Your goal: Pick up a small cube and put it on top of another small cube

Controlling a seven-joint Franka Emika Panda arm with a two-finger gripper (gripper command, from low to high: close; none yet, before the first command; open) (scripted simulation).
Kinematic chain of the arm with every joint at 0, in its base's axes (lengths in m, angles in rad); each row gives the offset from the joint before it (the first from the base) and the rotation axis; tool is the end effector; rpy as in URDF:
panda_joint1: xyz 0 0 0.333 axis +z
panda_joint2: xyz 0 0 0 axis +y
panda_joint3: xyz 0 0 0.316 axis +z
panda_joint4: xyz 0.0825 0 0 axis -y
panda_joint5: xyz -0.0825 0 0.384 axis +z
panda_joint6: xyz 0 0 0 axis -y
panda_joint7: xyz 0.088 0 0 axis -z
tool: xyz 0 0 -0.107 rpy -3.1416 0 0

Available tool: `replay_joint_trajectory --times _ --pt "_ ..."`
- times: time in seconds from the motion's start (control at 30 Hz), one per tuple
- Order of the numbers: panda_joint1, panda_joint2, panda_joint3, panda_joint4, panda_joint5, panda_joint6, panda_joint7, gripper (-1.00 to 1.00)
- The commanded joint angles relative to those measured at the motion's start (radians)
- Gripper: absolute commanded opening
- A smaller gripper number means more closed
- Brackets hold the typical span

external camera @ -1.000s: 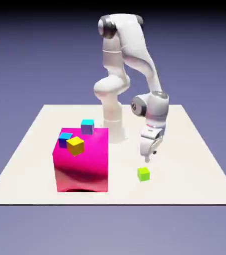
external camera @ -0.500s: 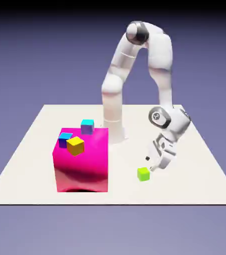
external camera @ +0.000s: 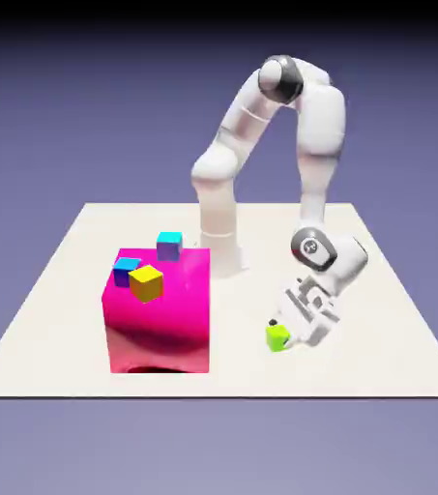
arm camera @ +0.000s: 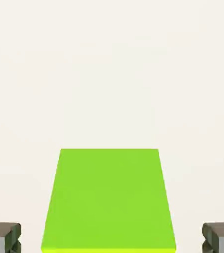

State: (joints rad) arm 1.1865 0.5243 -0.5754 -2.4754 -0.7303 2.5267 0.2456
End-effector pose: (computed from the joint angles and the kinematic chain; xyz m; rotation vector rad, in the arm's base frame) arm 0.3584 0.2104 0.0976 2.0881 1.2487 -0.2234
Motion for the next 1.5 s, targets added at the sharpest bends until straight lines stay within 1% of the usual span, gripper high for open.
replay_joint_trajectory --times 0.0,0.03,0.07,0.5,0.57,0.6,1.47 --pt "-0.017 0.001 0.013 0.001 -0.012 0.003 0.009 0.00" --pt "-0.017 0.001 0.013 0.001 -0.012 0.003 0.009 -1.00" --pt "-0.017 0.001 0.013 0.001 -0.012 0.003 0.009 -1.00" --pt "0.454 -0.029 -0.350 -0.036 0.314 -0.068 -0.239 -1.00" --pt "0.467 -0.030 -0.360 -0.037 0.324 -0.070 -0.246 -1.00" --pt "0.477 -0.027 -0.324 -0.033 0.349 -0.072 -0.258 -1.00" --pt "-0.460 -0.590 0.144 0.046 -0.015 -0.367 -0.605 -1.00"
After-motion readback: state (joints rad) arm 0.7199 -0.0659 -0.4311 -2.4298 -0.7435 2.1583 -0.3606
